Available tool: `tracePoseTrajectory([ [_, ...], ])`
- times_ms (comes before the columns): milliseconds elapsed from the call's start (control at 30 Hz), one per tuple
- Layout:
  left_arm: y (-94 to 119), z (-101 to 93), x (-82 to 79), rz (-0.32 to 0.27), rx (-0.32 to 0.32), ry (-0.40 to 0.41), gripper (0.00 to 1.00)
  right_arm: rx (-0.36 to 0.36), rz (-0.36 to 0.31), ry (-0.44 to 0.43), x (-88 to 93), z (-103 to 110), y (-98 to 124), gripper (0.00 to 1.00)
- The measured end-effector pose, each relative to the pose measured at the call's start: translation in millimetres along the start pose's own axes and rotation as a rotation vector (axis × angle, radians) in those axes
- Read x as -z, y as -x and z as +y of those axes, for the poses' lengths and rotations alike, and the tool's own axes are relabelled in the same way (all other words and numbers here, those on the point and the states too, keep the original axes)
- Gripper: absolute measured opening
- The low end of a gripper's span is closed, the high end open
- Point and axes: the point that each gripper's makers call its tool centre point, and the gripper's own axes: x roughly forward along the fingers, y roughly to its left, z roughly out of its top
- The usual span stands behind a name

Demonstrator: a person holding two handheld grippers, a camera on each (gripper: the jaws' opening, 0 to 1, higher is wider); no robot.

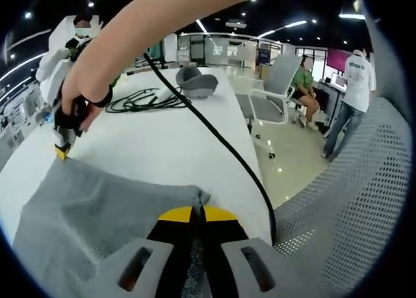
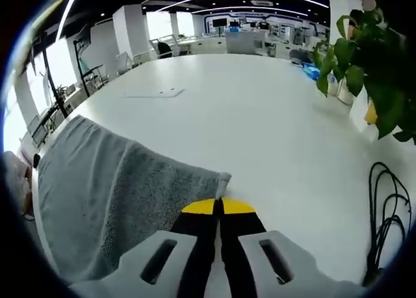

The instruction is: Fold the towel on the table until its edges align and the towel forms a compact rectangular stack.

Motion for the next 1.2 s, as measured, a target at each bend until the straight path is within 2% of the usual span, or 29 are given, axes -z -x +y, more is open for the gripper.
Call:
tracePoseTrajectory([
  [100,5,2.4,-9.2,-0.032,-0.026,0.059,0.04,0.023,-0.040,-0.007,-10.0,-3,6,0.00],
  [167,8,3.7,-11.7,-0.032,-0.039,0.064,0.04,0.030,-0.062,-0.008,-17.9,-2,13,0.00],
  [600,44,13.4,-42.1,-0.141,-0.104,0.133,0.04,0.017,-0.129,-0.026,-52.0,19,32,0.00],
  [733,54,14.7,-46.7,-0.156,-0.096,0.131,0.04,0.004,-0.153,-0.087,-59.5,25,37,0.00],
  [933,75,22.7,-53.1,-0.178,-0.106,0.102,0.04,0.001,-0.171,-0.057,-70.9,36,42,0.00],
  [1067,88,27.7,-58.0,-0.201,-0.128,0.105,0.04,-0.010,-0.188,-0.083,-80.2,41,44,0.00],
  [1200,104,33.5,-60.8,-0.213,-0.197,0.105,0.03,-0.034,-0.214,-0.092,-96.1,56,50,0.00],
])
